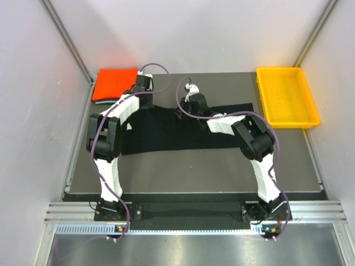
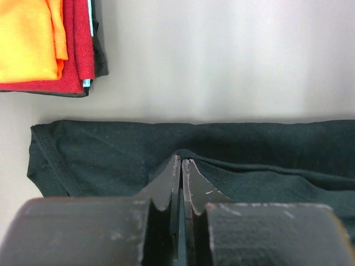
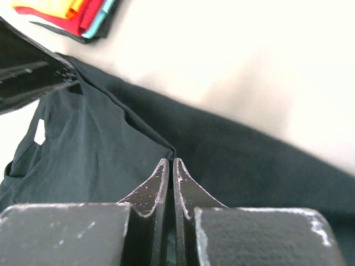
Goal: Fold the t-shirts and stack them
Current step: Fold the tshirt
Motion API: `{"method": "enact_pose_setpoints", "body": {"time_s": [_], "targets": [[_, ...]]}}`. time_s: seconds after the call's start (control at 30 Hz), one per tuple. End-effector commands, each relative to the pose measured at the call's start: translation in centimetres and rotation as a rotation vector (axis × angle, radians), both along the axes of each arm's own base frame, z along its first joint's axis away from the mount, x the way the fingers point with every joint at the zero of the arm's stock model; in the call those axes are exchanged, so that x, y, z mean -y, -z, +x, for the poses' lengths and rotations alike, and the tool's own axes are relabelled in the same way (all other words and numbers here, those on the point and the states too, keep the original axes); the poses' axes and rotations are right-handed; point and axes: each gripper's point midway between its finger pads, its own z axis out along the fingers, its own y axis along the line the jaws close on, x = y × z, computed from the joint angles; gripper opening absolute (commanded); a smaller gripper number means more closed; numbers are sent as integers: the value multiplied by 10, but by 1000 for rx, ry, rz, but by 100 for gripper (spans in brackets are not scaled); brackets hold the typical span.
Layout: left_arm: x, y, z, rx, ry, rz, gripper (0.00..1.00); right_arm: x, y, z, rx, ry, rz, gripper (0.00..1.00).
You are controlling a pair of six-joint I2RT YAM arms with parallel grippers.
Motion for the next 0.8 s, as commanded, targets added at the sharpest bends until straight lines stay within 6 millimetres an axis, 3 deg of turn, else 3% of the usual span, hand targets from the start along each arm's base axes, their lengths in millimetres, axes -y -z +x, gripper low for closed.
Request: {"method": "enact_pose_setpoints", "body": {"time_s": [0.0, 0.53, 0.77], "targets": [[-5, -2, 2, 14, 6, 16, 6, -5, -61, 8, 190, -37, 36, 0], [-20, -2, -12, -8, -21, 60, 12, -28, -66, -29, 355, -206, -91, 0], [-35, 7, -32, -42, -59, 102, 12, -44, -61, -55, 384, -276, -152, 0]]}}
